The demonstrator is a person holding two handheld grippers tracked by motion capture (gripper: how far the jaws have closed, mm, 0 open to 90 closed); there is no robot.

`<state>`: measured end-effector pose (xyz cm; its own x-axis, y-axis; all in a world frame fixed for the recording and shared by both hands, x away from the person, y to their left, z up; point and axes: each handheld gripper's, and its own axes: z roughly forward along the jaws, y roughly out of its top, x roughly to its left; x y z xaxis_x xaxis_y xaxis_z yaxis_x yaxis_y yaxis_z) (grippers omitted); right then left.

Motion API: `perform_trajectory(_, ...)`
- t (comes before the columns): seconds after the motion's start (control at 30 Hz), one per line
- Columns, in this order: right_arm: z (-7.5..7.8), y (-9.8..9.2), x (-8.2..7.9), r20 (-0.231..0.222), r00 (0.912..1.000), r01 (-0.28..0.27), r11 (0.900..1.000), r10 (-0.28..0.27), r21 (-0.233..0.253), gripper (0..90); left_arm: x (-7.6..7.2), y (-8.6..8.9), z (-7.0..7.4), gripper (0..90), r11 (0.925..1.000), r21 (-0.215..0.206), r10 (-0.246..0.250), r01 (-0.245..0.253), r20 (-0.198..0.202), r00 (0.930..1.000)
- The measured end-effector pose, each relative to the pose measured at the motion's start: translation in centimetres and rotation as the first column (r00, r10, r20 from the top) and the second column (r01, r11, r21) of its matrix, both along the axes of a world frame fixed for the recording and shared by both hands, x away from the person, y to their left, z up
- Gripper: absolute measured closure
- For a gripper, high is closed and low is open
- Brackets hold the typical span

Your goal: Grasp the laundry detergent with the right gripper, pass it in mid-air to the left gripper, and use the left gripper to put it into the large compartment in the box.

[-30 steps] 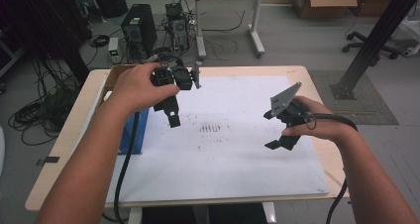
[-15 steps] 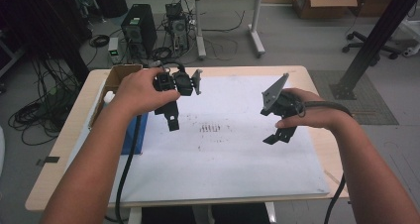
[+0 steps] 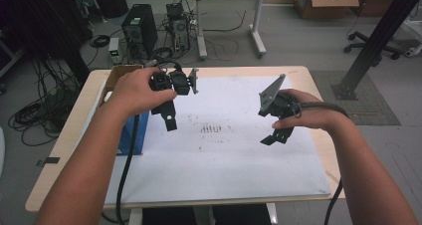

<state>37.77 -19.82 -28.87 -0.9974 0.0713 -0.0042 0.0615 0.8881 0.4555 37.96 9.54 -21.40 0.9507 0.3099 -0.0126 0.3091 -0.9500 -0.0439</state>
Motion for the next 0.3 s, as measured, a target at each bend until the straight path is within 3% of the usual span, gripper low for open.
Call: perform_trajectory(0.3,0.07,0.30,-0.44,0.005,1.0000,0.002,1.000,-0.002,0.013,3.2,-0.26,0.38,0.02,6.0,1.0000,-0.001,0.008,-0.008,-0.003,1.0000)
